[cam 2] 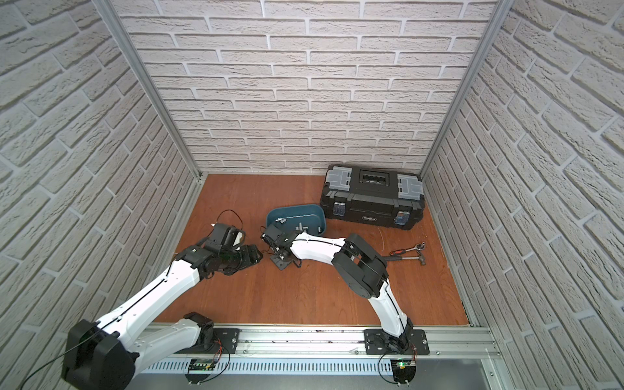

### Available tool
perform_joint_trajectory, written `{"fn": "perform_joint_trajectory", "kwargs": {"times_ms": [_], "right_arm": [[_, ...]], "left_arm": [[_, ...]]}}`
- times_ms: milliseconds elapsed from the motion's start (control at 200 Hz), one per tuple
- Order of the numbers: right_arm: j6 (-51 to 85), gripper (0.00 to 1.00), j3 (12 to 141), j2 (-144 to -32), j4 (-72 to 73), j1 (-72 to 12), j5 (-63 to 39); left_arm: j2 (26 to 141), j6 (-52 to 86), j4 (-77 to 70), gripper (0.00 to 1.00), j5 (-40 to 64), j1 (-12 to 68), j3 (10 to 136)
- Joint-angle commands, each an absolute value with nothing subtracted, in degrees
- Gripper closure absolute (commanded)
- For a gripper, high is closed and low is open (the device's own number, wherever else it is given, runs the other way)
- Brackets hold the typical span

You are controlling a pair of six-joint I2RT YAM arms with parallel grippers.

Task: Put the socket on the desktop into the storage box
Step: Pick up the socket head from the center of the board, then place the socket head in the storage box.

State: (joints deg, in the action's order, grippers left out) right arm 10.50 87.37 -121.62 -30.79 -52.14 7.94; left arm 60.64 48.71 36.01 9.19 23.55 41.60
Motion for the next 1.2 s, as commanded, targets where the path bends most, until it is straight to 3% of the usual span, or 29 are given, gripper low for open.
{"fn": "perform_joint_trajectory", "kwargs": {"times_ms": [0,275,805,1195], "right_arm": [[10.9,0.89,87.3,-121.8,-30.9,-53.2,8.0],[12.3,0.95,84.8,-117.7,-30.3,-53.4,5.5],[16.1,0.96,74.5,-102.3,-30.1,-53.0,6.7],[17.1,0.96,77.8,-96.7,-34.7,-48.7,6.3]], "left_arm": [[60.4,48.8,34.9,0.18,8.3,23.7,40.7],[60.1,48.6,34.5,0.18,8.0,23.8,41.1],[64.5,48.2,29.8,0.18,9.8,25.3,43.2],[69.8,48.2,27.2,0.18,9.9,27.4,47.9]]}}
